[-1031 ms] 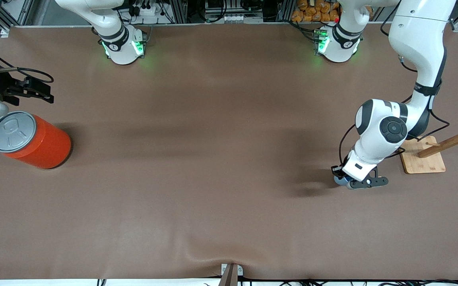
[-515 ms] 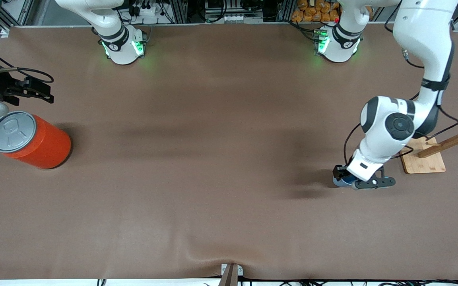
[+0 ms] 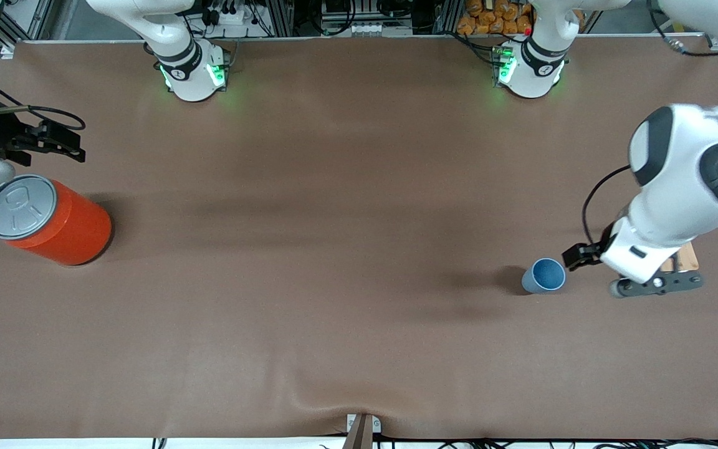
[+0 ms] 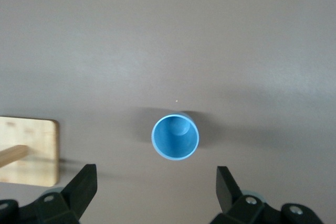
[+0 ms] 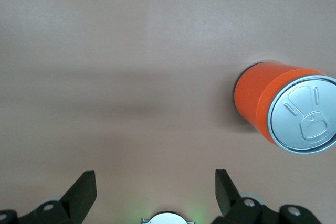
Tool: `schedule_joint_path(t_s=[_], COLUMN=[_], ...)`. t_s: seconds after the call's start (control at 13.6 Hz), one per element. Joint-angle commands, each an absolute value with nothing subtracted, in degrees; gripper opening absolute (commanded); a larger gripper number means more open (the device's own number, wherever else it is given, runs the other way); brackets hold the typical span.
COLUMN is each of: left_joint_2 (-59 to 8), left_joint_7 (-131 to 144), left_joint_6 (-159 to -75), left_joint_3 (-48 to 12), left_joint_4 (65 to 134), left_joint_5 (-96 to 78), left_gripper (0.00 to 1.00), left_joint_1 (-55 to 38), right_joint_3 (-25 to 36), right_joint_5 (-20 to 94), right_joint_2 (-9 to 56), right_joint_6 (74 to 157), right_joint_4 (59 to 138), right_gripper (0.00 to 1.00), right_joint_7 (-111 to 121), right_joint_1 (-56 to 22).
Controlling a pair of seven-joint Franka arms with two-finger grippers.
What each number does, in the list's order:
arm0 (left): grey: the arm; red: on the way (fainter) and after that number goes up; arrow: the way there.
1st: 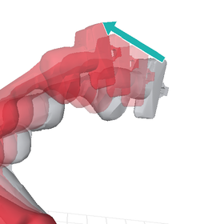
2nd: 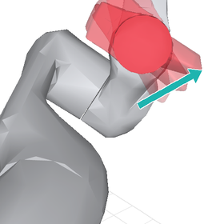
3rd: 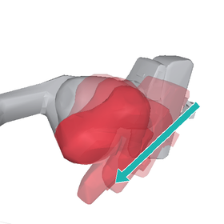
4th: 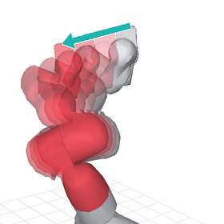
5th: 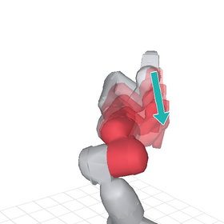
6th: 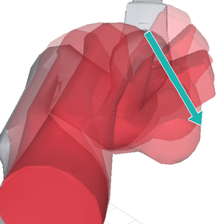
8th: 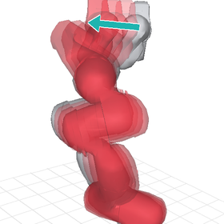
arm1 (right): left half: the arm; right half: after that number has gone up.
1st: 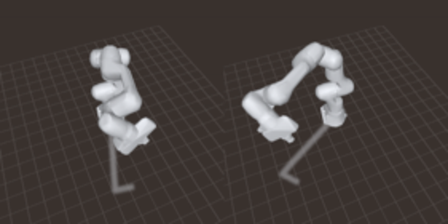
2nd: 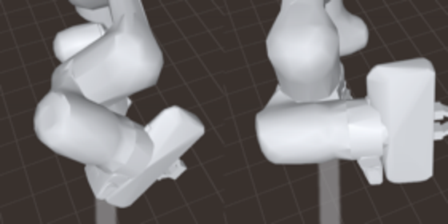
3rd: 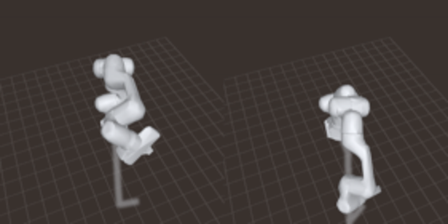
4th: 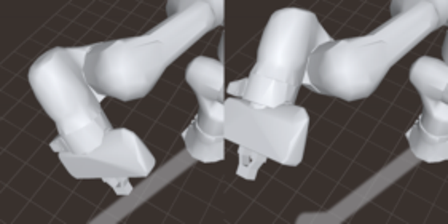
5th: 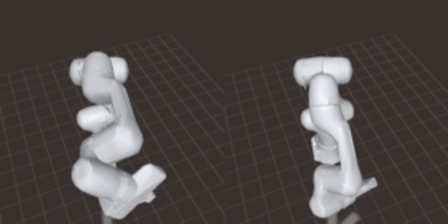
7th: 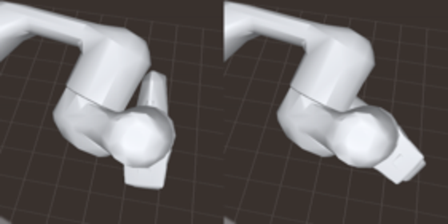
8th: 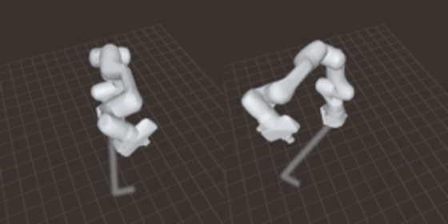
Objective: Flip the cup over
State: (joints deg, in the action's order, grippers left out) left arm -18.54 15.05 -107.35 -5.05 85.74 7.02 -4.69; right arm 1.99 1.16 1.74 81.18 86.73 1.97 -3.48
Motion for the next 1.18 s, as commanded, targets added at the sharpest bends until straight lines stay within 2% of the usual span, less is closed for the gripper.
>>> schedule_joint_path(t_s=[0.0, 0.52, 0.88, 1.1], left_joint_2=[-13.21, -4.14, 3.50, 4.57], left_joint_7=[9.69, 5.89, 3.43, 3.16], left_joint_6=[-101.45, -91.42, -90.70, -89.04], left_joint_3=[-5.36, -5.71, -5.45, -5.28], left_joint_4=[85.08, 85.52, 93.23, 93.87], left_joint_5=[7.91, 3.44, 2.46, 2.37], left_gripper=[1.00, 1.00, 1.00, 1.00], left_joint_1=[-3.43, 1.57, 1.23, -0.43], right_joint_3=[2.11, 2.46, 2.37, 2.11], right_joint_5=[0.97, 0.88, 1.05, 1.05], right_joint_2=[1.67, 1.41, 1.41, 1.41], right_joint_6=[81.21, 81.39, 81.30, 81.39], right_joint_4=[86.31, 86.48, 86.48, 86.31], right_gripper=[1.00, 1.00, 1.00, 1.00], right_joint_7=[1.67, 2.02, 4.13, 4.04], right_joint_1=[-4.04, -2.38, 0.09, -0.17])
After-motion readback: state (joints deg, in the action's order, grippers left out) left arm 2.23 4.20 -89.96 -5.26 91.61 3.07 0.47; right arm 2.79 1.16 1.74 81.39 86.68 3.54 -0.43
